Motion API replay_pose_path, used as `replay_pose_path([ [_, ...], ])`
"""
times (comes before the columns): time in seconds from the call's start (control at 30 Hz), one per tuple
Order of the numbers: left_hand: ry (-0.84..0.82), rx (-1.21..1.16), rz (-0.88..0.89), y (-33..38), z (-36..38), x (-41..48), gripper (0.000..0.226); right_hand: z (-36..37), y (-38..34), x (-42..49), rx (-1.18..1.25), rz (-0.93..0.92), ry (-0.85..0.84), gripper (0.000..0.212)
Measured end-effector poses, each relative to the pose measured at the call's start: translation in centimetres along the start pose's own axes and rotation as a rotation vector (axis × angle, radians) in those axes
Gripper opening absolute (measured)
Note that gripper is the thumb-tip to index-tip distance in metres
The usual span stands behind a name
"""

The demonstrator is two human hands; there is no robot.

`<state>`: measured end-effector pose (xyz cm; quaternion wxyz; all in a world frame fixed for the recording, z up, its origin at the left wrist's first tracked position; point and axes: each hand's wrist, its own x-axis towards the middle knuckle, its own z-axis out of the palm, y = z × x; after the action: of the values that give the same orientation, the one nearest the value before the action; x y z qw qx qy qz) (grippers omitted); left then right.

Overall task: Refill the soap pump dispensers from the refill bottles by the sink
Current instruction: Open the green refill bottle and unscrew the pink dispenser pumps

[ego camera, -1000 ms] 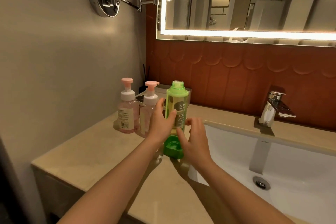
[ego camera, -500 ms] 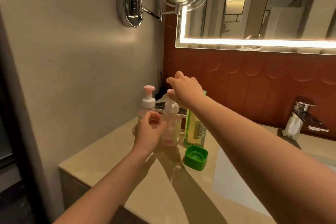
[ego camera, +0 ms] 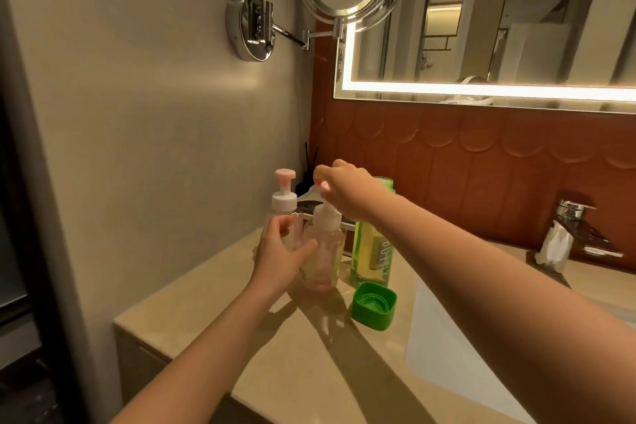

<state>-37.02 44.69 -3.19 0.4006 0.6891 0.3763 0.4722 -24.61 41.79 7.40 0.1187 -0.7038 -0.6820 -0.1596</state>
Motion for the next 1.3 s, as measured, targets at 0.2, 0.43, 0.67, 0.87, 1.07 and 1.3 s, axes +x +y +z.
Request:
replay_pose_path([
  [0.2, -0.193, -0.038, -0.031, -0.2, -0.4, -2.8, 0.077, -1.9, -2.0, -3.5, 0.078, -0.081, 0.02, 0.026],
  [0.43, -0.224, -0.323, -0.11, 0.6, -0.6, -7.2, 0.102, -3.2, -4.7, -6.3, 0.119, -0.073, 0.063, 0.025],
  [0.67, -0.181, -0.524, -0.164, 1.2, -0.5, -9.5, 0.083, -3.6, -6.1, -8.7, 0.197, -0.047, 0.17, 0.049],
  [0.87, -0.152, -0.344, 0.005, 0.1, -0.3, -9.7, 0.077, -2.4, -4.7, -12.8, 0.567, 0.105, 0.434, 0.047],
  [1.07, -0.251, -0.351, 0.087, -1.1, -0.7, -8.7, 0.062, 1.7, -3.9, -14.2, 0.624, 0.196, 0.011, 0.072],
  [1.3, -0.395, -0.412, 0.065, -1.8, -1.6, -7.5, 0.07, 1.3, -5.7, -11.6, 0.226, 0.145, 0.13, 0.05],
])
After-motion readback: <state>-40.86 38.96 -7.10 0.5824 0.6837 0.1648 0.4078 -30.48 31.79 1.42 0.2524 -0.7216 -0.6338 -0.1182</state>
